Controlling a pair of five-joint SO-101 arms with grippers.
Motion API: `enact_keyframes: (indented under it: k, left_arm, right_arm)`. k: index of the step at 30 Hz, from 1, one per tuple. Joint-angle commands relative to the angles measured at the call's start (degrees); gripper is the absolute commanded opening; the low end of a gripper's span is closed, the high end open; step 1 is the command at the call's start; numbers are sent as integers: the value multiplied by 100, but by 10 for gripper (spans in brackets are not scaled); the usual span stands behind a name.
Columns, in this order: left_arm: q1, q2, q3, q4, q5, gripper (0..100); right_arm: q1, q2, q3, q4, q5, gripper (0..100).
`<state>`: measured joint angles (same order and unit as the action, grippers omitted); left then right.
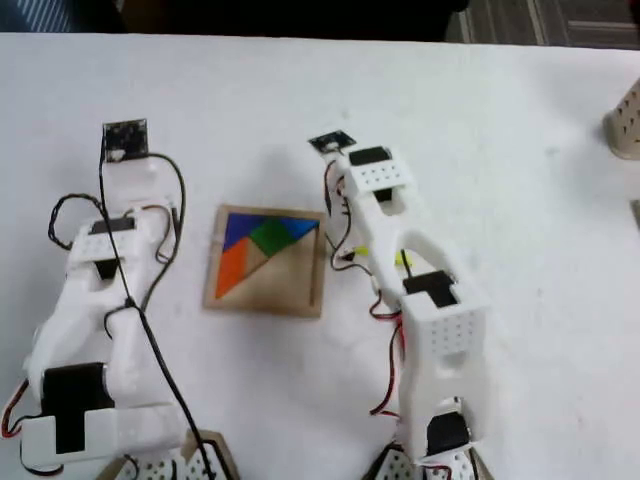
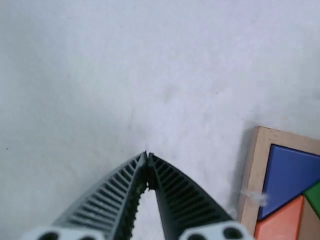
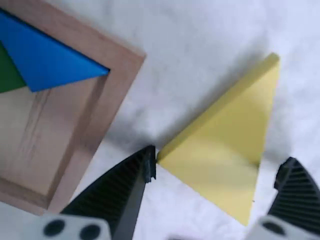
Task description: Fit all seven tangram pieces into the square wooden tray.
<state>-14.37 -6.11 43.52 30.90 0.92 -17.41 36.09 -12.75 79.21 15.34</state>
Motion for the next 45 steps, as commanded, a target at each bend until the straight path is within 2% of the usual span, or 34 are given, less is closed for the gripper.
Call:
enact_keyframes:
  k: [1,6,28,34,45]
  left_arm:
    - [-66,-40,-44,-114,-70,24]
    - [-66,-40,-44,-105,-70,24]
    - [-66,-40,-44,-105,-70,24]
    - [-66,-40,-44,-97,-70,24]
    - [-66,-40,-44,-114,-70,24]
  right_arm:
    - [13,136,-440,242,202,355]
    - [22,189,-659,295,246,281]
    - [840,154,-765,479,246,275]
    - [1033,22,-756,462,202,190]
    - [1341,-22,-765,532,202,195]
